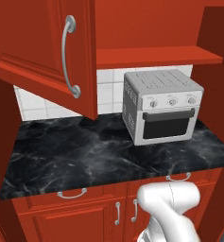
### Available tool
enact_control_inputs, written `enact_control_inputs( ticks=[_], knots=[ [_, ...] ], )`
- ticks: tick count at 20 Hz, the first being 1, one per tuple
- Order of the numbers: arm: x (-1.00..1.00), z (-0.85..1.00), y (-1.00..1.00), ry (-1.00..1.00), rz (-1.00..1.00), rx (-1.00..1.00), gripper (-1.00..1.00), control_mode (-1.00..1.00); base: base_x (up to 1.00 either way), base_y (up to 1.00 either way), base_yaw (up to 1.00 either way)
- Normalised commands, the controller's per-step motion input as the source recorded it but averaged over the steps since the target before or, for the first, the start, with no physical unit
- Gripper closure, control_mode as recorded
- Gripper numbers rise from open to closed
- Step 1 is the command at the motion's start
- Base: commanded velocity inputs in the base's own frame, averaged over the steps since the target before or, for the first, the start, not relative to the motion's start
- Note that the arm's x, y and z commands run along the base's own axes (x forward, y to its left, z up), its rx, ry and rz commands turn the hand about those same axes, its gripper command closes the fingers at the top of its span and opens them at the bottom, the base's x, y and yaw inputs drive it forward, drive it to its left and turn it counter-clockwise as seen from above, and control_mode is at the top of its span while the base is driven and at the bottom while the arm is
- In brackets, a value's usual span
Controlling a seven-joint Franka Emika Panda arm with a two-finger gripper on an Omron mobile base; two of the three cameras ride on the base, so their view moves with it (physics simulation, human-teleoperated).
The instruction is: Close all open cabinet doors.
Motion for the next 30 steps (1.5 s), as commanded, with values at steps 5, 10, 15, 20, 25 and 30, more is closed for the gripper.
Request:
enact_control_inputs(
  ticks=[5, 10, 15, 20, 25, 30],
  knots=[
    [0.22, -0.09, -0.70, 0.04, 0.01, 0.07, -1.00, -1.00, 0.00, 0.00, 0.00],
    [0.55, -0.08, -0.61, 0.08, 0.10, 0.09, -1.00, -1.00, 0.00, 0.00, 0.00],
    [0.62, -0.20, -0.42, 0.06, 0.19, 0.09, -1.00, -1.00, 0.00, 0.00, 0.00],
    [0.71, -0.29, -0.18, 0.02, 0.28, 0.09, -1.00, -1.00, 0.00, 0.00, 0.00],
    [0.56, -0.26, 0.00, 0.00, 0.26, 0.08, -1.00, -1.00, 0.00, 0.00, 0.00],
    [0.58, -0.23, 0.13, 0.00, 0.24, 0.08, -1.00, -1.00, 0.00, 0.00, 0.00]
  ],
)
